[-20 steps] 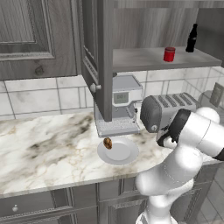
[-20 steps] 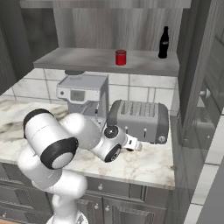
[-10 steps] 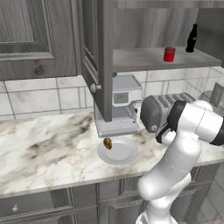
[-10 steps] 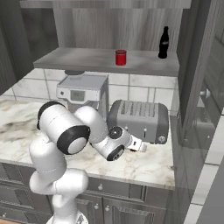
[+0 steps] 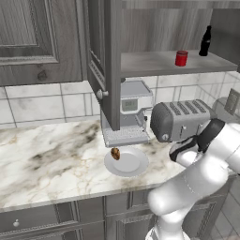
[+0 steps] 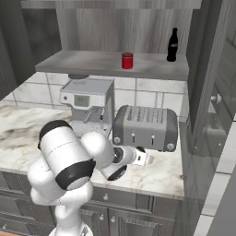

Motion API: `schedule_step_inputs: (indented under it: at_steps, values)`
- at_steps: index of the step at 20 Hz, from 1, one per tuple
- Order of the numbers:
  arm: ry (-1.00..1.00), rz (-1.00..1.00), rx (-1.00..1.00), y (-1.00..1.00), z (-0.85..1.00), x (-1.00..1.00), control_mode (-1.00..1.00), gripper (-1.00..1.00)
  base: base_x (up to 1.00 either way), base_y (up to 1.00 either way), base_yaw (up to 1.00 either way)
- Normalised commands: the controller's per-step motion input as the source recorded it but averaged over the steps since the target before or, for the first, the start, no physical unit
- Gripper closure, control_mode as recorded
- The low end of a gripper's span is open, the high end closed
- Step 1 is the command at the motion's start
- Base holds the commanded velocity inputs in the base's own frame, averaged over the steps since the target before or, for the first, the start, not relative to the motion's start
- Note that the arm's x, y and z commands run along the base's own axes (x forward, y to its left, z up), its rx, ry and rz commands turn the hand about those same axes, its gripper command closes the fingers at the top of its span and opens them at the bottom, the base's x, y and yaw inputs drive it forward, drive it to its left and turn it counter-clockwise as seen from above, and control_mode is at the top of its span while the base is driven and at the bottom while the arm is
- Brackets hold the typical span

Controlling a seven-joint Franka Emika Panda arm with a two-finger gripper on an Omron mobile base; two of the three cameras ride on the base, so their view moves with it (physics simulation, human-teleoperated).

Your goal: Pick the avocado and bread from the counter and place them on the plate. Then pick the jam from the cabinet and place it next to the plate. Lastly close the cabinet door.

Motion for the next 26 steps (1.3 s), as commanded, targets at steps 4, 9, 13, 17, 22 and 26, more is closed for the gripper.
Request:
schedule_step_inputs:
  at_steps: [4, 9, 13, 17, 22, 26]
  values:
    - [0.00, 0.01, 0.00, 0.15, 1.00, -0.12, -1.00, 1.00, 0.00, 0.00, 0.00]
    - [0.00, 0.00, 0.03, 0.06, 1.00, -0.04, -1.00, 1.00, 0.00, 0.00, 0.00]
    - [0.14, 0.00, 0.07, 0.00, 1.00, -0.06, -1.00, 1.00, 0.00, 0.00, 0.00]
    - [0.44, 0.00, 0.05, -0.07, 1.00, -0.52, -1.00, 1.00, 0.00, 0.00, 0.00]
    - [0.38, 0.09, 0.03, 0.01, 0.71, -0.91, -1.00, 1.00, 0.00, 0.00, 0.00]
    - [0.26, 0.17, 0.02, 0.46, 0.62, -0.93, -1.00, 1.00, 0.00, 0.00, 0.00]
